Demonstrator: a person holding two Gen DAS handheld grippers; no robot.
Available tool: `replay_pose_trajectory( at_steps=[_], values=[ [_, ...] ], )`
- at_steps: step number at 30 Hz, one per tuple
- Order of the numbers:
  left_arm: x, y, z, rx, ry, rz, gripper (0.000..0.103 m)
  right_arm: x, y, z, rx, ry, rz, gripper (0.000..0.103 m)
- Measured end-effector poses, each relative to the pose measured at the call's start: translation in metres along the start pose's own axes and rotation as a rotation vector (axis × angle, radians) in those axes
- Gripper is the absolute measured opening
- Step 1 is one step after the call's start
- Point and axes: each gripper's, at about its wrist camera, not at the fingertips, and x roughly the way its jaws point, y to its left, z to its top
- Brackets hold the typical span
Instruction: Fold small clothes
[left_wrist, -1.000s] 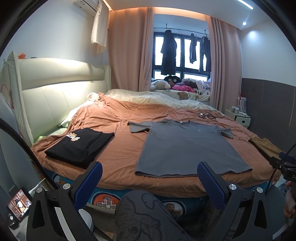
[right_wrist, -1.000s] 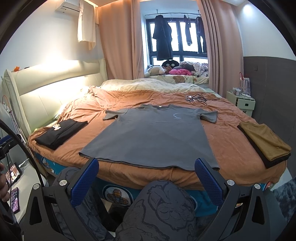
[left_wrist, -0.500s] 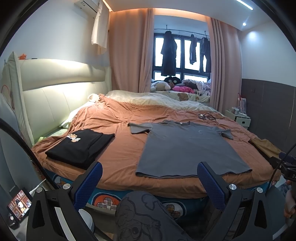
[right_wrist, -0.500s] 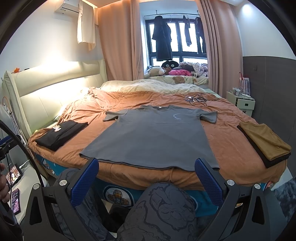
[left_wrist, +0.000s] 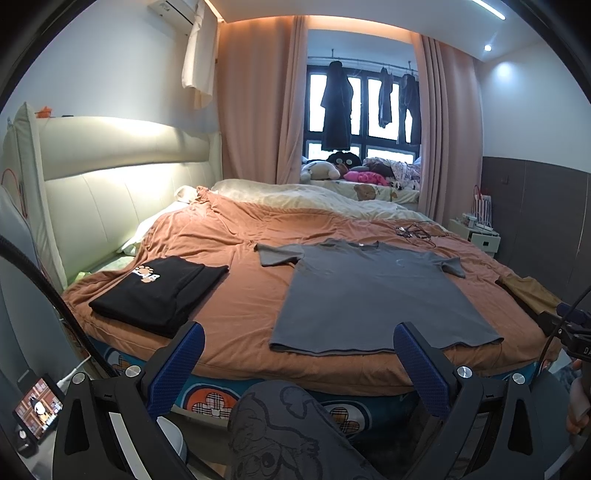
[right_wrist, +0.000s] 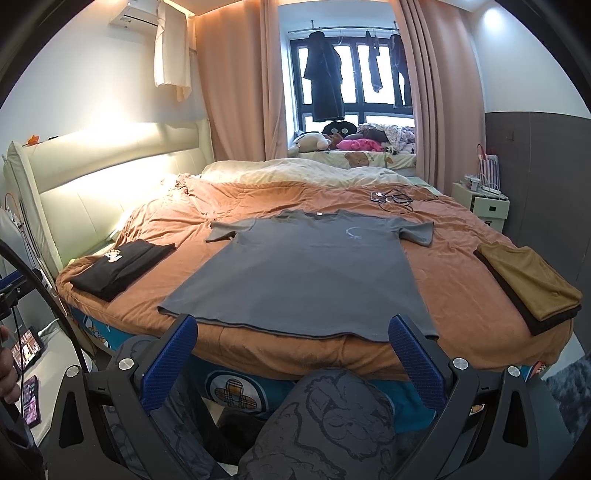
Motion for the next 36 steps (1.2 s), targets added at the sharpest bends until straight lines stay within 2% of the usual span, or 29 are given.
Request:
replay_pose_trajectory(
  at_steps=[8, 18, 28, 36],
  values=[
    [0.001, -0.002, 0.0, -0.002, 0.002, -0.004, 0.103, 0.0, 0.001, 0.003, -0.001, 0.005, 0.004, 0.103],
    [0.014, -0.008, 0.015, 0.01, 0.005, -0.017, 0.103, 0.006, 0.0, 0.027, 0.0, -0.004, 0.006, 0.103],
    [0.055, 0.003, 0.034, -0.013, 0.024, -0.012, 0.103, 0.041, -0.004, 0.052, -0.001, 0.0, 0.028, 0.103],
    [0.116, 0.024, 0.06, -0.039, 0.05, -0.011, 0.103, 0.095, -0.015, 0.087, 0.017, 0.015, 0.054, 0.103]
  ],
)
